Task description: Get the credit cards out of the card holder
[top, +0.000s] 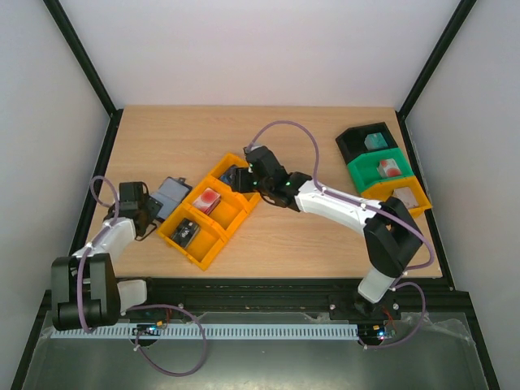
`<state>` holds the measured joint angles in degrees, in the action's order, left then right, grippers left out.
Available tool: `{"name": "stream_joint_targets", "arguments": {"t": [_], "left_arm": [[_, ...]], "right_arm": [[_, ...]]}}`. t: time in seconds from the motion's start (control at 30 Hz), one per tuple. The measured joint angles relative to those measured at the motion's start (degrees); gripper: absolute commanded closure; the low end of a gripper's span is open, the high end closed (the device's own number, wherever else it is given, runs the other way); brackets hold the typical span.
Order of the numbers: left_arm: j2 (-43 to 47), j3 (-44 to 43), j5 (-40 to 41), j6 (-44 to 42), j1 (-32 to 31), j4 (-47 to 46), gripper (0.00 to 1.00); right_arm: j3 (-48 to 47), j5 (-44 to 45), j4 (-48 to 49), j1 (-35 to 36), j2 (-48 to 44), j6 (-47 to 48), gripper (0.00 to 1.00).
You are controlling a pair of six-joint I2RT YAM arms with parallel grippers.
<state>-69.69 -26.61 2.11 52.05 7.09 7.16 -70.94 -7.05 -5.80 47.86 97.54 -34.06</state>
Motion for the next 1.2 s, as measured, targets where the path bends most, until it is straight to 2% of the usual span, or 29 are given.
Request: {"name": "stream_joint_targets", "arguments": {"t": [0.1,0.2,0.27,0.47,0.53,0.7,0.93,1.2], "left_arm": [[0.8,-4.5,4.7,-1.0,0.0,6.7,0.16],[2.3,-9.2,7.5,-4.3,-0.4,10.1,0.21],[3.8,-10.4,7.5,-8.3,-1.4,8.8,0.25],[4.6,-7.4,-2.6,-18.9,-5.2,0.3,0.40],[3.7,-6.4,-5.4,-20.1,-5.3,-0.6,0.42],[1.7,-4.4,-12.3,-22.6,-7.0,-2.6,0.53],[0.3,-4.0,-17.5,-24.3,-11.1,-5.6,0.56],[-0.2,-3.5,-24.9,-26.5,-13.7,-9.7,0.54]], "right_arm": [[1.0,0.3,-0.4,-0.5,-1.6,-0.7,0.34],[1.8,0.8,-1.9,-0.9,-2.1,-1.1,0.32],[2.5,0.8,-3.1,-1.0,-2.1,-1.2,0.26],[5.5,-2.3,-3.5,-1.1,-1.0,-0.8,0.26],[5.3,-3.8,-3.4,-1.1,0.7,-0.6,0.26],[5.1,-4.8,-3.5,-1.1,5.7,0.0,0.27],[4.7,-2.2,-4.4,-2.3,7.3,2.1,0.28],[2.9,0.2,-6.1,-8.5,7.3,8.1,0.28]]}}
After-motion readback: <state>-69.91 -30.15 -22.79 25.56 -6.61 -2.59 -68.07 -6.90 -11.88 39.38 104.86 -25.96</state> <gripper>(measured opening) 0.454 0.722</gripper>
